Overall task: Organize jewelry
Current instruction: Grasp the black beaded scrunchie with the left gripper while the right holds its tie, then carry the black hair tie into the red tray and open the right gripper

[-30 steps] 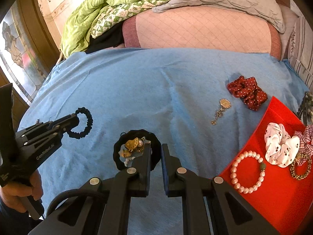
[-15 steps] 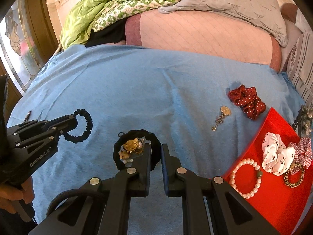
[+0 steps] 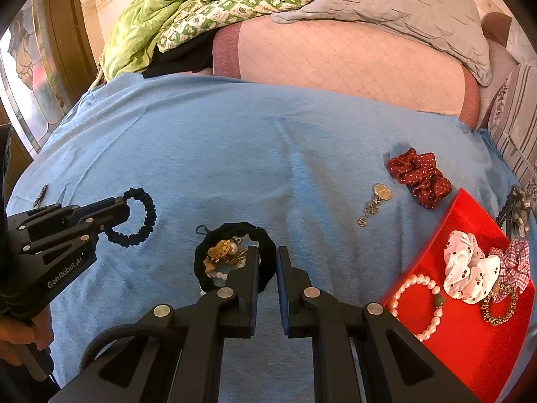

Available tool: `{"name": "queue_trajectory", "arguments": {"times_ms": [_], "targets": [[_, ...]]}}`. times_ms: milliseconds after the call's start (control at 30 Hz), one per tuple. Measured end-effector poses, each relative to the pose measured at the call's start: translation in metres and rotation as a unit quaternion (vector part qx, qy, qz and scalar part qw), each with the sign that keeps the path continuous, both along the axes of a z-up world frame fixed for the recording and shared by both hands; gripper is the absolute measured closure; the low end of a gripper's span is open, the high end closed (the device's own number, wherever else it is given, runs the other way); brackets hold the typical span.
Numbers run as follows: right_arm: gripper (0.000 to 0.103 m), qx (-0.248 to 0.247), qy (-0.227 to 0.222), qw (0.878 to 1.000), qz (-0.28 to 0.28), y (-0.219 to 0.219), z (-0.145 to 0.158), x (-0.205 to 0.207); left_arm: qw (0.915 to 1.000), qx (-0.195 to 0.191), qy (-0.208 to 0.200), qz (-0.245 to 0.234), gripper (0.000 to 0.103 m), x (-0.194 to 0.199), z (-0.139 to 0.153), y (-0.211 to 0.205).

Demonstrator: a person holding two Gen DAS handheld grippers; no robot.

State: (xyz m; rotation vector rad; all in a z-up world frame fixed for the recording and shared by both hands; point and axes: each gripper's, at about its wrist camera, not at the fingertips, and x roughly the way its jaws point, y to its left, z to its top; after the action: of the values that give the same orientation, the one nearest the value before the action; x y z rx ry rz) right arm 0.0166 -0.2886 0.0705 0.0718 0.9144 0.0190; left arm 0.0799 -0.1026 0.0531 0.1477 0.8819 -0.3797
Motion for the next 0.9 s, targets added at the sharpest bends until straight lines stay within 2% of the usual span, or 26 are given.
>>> {"name": "queue_trajectory", "arguments": {"times_ms": [567,900], "targets": [[0.092,0.01,-0.013,1.0,-0.021,-0.022,0.009,-0.01,0.9999,-0.006,-0.002,-0.012,0.09,-0.005,0.004,-0.016],[0.092,0.047,-0.046,0.993,-0.094,-0.096,0.031,-0.044,0.9984,-0.032,-0.017,-0.043,0.09,-0.033,0.026,-0.056]]}}
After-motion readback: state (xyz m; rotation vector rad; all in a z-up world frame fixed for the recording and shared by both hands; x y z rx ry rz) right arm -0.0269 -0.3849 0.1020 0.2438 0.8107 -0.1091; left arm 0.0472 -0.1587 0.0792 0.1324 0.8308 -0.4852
